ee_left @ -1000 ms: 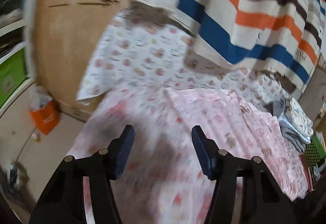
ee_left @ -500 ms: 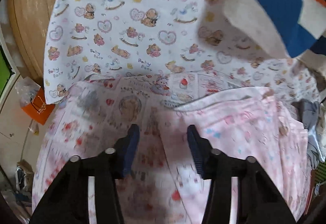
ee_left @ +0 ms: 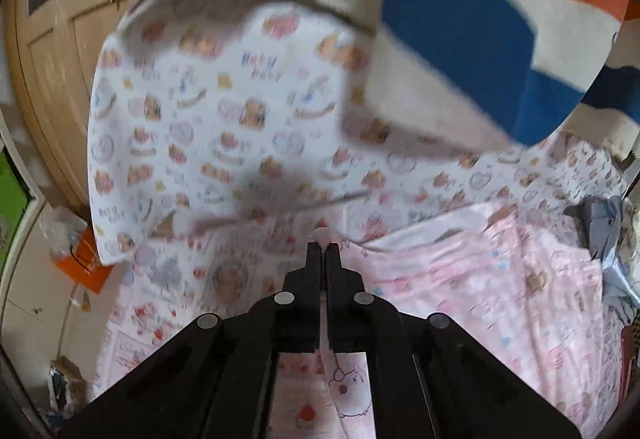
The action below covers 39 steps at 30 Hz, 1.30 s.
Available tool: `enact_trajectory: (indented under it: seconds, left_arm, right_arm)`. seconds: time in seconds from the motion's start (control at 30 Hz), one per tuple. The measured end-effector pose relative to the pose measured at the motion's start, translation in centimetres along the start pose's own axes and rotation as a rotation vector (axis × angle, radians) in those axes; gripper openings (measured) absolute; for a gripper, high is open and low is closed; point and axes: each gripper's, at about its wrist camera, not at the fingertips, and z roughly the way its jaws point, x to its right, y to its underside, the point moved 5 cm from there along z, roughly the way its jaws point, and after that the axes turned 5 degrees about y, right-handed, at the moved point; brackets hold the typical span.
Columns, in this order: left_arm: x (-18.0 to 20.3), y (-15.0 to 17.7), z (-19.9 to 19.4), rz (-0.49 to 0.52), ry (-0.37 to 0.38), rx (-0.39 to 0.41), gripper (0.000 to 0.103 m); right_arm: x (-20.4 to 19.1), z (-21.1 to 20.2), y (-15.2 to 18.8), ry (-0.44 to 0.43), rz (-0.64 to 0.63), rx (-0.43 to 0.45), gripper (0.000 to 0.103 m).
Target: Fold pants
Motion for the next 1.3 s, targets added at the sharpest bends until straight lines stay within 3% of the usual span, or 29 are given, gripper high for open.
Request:
enact_trajectory:
  seconds: [0.2, 0.43, 0.53, 0.6, 0.73, 0.97, 1.3]
  left_arm:
    - [5.7, -4.4, -3.0, 0.070, 0.033, 0.092, 0.001]
    - [16.8, -7.7, -6.0, 0.186, 0.139, 0.172, 0.001]
    - [21.7, -7.7, -5.6, 0.203, 0.247, 0.143, 0.001]
    - [24.3, -7.4, -4.9, 0.215, 0.293, 0.115, 0.001]
    - [30.0, -5.2, -3.0, 0.313, 0.298, 0.106, 0.001]
    - [38.2, 0.3, 1.0, 0.375, 0.349, 0.000, 0.001]
    - [43.2, 4.2, 7.0, 0.375, 0.372, -0.149, 0.001]
  right_arm:
    - [0.9, -2.3, -0.1, 0.063, 0.000, 0.071, 0.009]
    - [3.5, -5.4, -0.2, 0.138, 0.063, 0.130, 0.009]
    - [4.6, -6.8, -0.1, 0.189, 0.069, 0.157, 0.009]
    - [5.2, -7.7, 0.2, 0.228, 0.056, 0.159, 0.009]
    - [6.4, -9.3, 1.0, 0.271, 0.050, 0.150, 0.009]
    - [8.9, -10.5, 3.5, 0.317, 0.091, 0.103, 0.009]
    - [12.1, -11.6, 5.3, 0.401, 0.111, 0.068, 0.009]
